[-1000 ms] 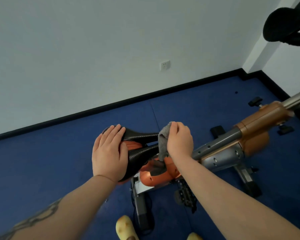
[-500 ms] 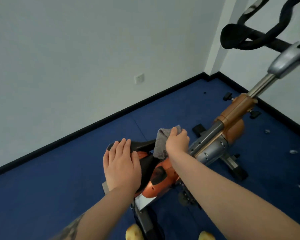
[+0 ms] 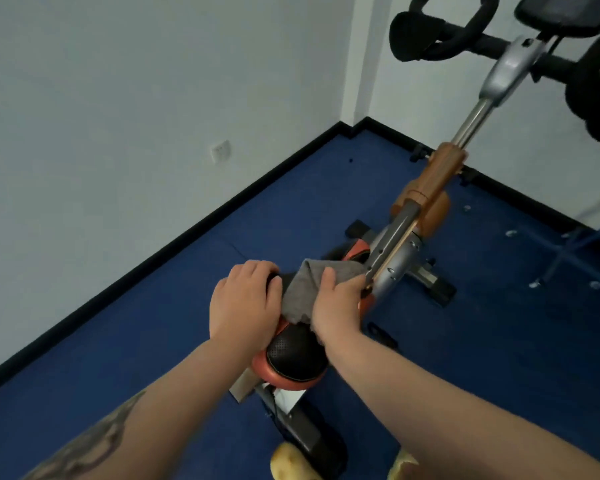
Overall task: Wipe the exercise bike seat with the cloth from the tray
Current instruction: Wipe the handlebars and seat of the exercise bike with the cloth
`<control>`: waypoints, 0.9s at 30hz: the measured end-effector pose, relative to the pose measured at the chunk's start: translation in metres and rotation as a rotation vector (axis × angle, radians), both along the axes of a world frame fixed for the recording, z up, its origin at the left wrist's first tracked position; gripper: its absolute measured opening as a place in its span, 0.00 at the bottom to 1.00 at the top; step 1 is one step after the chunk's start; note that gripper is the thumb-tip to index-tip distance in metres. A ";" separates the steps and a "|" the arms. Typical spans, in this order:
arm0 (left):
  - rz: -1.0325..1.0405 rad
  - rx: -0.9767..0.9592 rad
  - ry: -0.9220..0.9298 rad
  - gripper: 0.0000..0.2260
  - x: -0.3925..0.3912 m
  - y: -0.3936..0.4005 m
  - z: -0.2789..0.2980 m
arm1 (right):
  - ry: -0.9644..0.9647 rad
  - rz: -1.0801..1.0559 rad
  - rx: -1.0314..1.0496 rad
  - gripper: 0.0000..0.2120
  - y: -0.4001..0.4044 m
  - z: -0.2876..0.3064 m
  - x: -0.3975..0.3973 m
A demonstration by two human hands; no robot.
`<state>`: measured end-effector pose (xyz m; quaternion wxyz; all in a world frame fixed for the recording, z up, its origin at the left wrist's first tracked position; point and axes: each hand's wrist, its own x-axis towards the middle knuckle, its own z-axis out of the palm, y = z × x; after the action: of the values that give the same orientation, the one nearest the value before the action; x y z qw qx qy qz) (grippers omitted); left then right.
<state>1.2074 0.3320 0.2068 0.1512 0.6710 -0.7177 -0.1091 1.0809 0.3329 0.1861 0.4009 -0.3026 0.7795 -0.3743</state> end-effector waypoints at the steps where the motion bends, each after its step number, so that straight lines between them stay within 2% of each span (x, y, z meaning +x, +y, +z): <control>1: -0.015 0.010 0.008 0.12 0.000 -0.001 0.000 | 0.002 0.029 -0.030 0.41 0.015 -0.007 0.009; 3: -0.024 0.021 0.029 0.13 0.001 -0.001 0.002 | 0.003 0.071 -0.024 0.49 0.028 -0.015 0.016; 4: -0.016 0.022 0.038 0.14 0.001 0.000 0.003 | -0.016 0.082 -0.010 0.48 0.024 -0.020 0.012; 7: 0.003 0.016 0.048 0.14 0.000 0.002 0.003 | -0.077 0.000 0.101 0.36 -0.005 -0.014 -0.004; 9: 0.018 0.019 0.051 0.14 0.000 0.002 0.002 | -0.060 -0.021 0.100 0.32 -0.012 -0.005 -0.007; 11: 0.027 0.009 0.053 0.14 -0.001 0.002 0.001 | -0.043 -0.004 -0.010 0.31 0.001 0.002 0.001; 15: 0.028 0.006 0.050 0.13 -0.001 0.002 0.004 | 0.026 0.148 -0.165 0.39 0.066 -0.005 0.028; 18: 0.040 0.020 0.067 0.13 -0.001 0.002 0.005 | 0.030 0.150 -0.185 0.38 0.071 -0.003 0.029; 21: 0.060 0.017 0.070 0.13 -0.003 0.004 0.006 | -0.104 0.060 -0.039 0.31 0.029 0.003 0.011; 23: 0.059 0.009 0.072 0.14 -0.004 0.005 0.006 | -0.120 0.008 0.019 0.30 0.011 0.003 0.003; 27: 0.061 0.010 0.083 0.14 -0.001 0.004 0.002 | -0.110 0.032 -0.117 0.30 0.049 -0.009 0.017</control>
<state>1.2059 0.3358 0.2090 0.1809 0.6881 -0.6894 -0.1358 1.0983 0.3816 0.1767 0.4306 -0.3170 0.7283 -0.4285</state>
